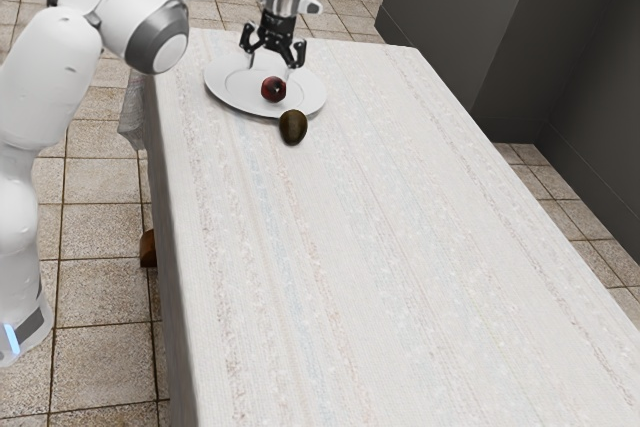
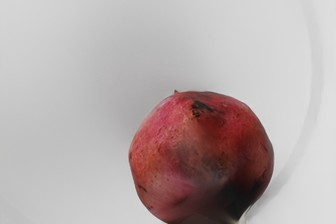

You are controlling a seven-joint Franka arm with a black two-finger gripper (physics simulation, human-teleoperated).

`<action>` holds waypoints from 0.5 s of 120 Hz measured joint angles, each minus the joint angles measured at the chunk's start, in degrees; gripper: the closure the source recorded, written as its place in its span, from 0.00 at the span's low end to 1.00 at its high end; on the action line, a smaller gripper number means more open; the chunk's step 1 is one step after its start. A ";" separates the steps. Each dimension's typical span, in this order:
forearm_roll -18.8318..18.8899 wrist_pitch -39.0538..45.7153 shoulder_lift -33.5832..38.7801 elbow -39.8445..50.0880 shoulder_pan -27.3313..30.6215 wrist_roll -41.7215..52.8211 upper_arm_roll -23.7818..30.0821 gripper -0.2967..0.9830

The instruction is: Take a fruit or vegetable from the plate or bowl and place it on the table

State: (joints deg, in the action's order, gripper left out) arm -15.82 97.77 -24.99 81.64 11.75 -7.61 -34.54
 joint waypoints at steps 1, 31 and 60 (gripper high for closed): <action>-0.03 0.05 -0.05 -0.01 0.01 0.00 0.00 0.23; -1.38 0.98 -2.73 -1.65 3.63 -0.01 3.24 0.23; -1.68 1.25 -5.24 -3.62 4.47 -0.02 4.97 0.23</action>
State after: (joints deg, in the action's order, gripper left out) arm -17.50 99.02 -30.23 78.02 16.22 -7.63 -29.57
